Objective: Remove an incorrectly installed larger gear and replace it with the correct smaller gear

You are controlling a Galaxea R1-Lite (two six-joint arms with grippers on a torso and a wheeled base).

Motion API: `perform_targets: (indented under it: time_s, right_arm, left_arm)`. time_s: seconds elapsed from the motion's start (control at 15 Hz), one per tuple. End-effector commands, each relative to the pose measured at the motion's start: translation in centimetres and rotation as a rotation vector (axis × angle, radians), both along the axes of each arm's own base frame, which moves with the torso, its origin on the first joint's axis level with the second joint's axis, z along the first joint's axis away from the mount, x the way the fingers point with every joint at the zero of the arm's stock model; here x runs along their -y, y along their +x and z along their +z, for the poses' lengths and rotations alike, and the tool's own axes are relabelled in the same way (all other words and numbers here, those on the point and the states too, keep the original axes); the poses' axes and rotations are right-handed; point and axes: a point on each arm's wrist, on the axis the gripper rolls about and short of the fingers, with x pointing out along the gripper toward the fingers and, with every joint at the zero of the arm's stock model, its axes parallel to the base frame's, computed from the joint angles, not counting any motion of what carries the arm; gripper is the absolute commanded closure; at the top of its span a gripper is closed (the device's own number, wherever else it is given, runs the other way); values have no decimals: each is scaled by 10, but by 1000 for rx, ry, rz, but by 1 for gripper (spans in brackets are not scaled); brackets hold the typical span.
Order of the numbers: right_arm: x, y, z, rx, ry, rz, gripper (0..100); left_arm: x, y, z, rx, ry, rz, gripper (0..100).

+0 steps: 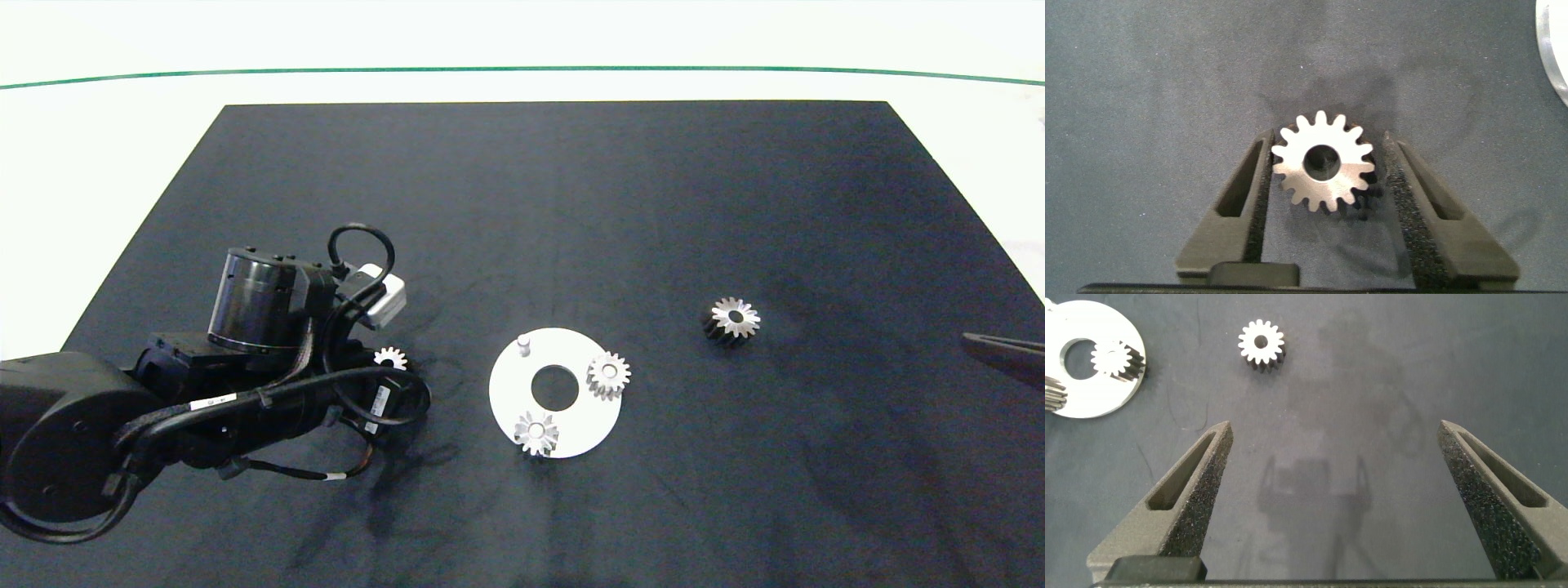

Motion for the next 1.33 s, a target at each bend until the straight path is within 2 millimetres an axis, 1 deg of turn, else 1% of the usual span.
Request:
perform_targets:
  time_s: [0.07, 0.8, 0.93, 1.07, 1.33]
  right_arm:
    - [0, 0, -1, -5, -3, 1, 0]
    - [0, -1, 0, 1, -1, 1, 0]
    - [0, -1, -1, 0, -2, 2, 0]
    - [0, -2, -2, -5, -2, 4, 0]
    - [0, -3, -5, -12, 3, 22, 0]
  left_arm:
    - [0, 0, 0, 1, 1, -1, 56]
    - [0, -1, 0, 1, 1, -3, 77]
    - [0, -2, 3, 8, -3, -5, 78]
    - [0, -6, 12, 36, -8, -18, 78]
    - [9, -17, 21, 70, -11, -74, 78]
